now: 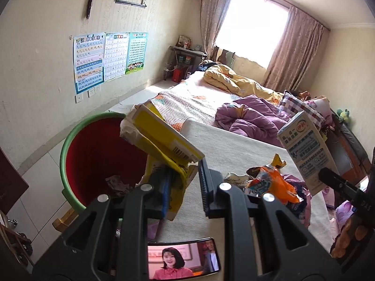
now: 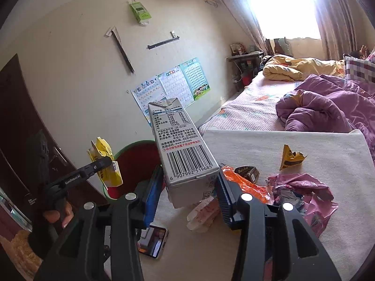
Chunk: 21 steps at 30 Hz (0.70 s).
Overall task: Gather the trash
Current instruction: 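Carry the yellow wrapper and milk carton over the red bin and release both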
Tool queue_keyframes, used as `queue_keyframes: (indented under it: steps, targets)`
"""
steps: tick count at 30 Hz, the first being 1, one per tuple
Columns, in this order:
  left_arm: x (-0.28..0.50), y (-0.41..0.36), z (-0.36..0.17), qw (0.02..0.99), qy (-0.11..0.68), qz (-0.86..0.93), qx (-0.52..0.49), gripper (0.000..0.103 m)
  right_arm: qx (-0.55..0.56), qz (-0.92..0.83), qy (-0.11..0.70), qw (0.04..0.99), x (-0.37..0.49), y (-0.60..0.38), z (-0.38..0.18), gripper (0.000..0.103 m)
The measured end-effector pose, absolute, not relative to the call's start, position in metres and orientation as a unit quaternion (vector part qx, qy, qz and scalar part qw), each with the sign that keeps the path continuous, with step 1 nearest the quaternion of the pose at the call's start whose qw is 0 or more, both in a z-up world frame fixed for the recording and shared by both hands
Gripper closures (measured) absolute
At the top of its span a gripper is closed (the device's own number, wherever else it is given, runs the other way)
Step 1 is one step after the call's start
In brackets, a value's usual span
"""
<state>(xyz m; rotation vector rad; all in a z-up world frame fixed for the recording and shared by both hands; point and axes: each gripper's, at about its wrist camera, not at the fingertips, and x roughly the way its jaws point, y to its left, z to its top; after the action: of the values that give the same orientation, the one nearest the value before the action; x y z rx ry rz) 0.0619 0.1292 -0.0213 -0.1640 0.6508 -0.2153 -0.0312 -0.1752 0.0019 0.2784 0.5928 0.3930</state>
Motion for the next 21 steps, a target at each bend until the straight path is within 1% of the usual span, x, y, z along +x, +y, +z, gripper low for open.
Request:
queue_keyframes:
  steps: [21]
  targets:
    - [0.085, 0.174, -0.033, 0.931, 0.333, -0.136, -0.067, 0.082, 0.139, 0.182, 0.300, 0.926, -0.009, -0.090, -0.003, 0.060]
